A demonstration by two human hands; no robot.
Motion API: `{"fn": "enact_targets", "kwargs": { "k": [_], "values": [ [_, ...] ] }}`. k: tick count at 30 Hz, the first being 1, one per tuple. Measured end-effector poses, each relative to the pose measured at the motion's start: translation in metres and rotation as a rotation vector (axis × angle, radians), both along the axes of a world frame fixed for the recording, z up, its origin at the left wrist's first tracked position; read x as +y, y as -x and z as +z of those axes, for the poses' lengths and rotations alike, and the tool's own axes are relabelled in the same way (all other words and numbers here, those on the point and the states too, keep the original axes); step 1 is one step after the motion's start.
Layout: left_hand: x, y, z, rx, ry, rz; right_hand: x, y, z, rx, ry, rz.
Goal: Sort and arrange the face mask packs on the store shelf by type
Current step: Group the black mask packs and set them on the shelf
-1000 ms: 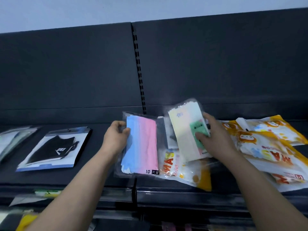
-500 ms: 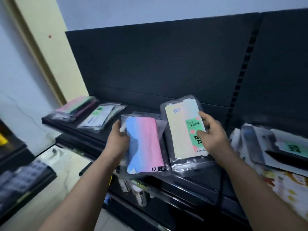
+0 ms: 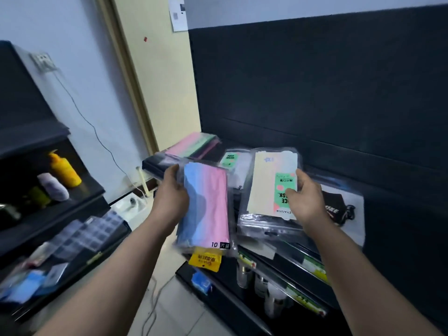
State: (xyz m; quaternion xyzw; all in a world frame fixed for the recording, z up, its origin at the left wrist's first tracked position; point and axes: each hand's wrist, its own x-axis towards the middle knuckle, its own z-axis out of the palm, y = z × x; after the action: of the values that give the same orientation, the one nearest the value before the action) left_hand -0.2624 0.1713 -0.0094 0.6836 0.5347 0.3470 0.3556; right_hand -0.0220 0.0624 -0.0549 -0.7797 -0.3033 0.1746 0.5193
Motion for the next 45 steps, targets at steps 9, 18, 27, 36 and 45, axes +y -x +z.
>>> {"fn": "enact_targets", "kwargs": {
  "k": [9, 18, 27, 36, 45],
  "values": [
    [0.088, -0.008, 0.015, -0.057, -0.014, 0.028, 0.093, -0.001, -0.012, -0.016, 0.007, -0.014],
    [0.196, -0.028, 0.023, -0.032, 0.048, -0.034, 0.160, -0.002, -0.002, -0.409, 0.421, 0.010],
    [0.284, -0.043, 0.023, 0.043, 0.110, -0.136, 0.210, 0.022, 0.032, -0.950, 0.568, 0.247],
    [0.354, -0.064, -0.005, 0.543, -0.194, -0.402, 0.241, 0.053, 0.016, -0.926, 0.611, 0.165],
    [0.338, -0.086, -0.001, 0.475, -0.462, -0.565, 0.212, 0.076, 0.027, -0.871, 0.698, -0.020]
  ]
}}
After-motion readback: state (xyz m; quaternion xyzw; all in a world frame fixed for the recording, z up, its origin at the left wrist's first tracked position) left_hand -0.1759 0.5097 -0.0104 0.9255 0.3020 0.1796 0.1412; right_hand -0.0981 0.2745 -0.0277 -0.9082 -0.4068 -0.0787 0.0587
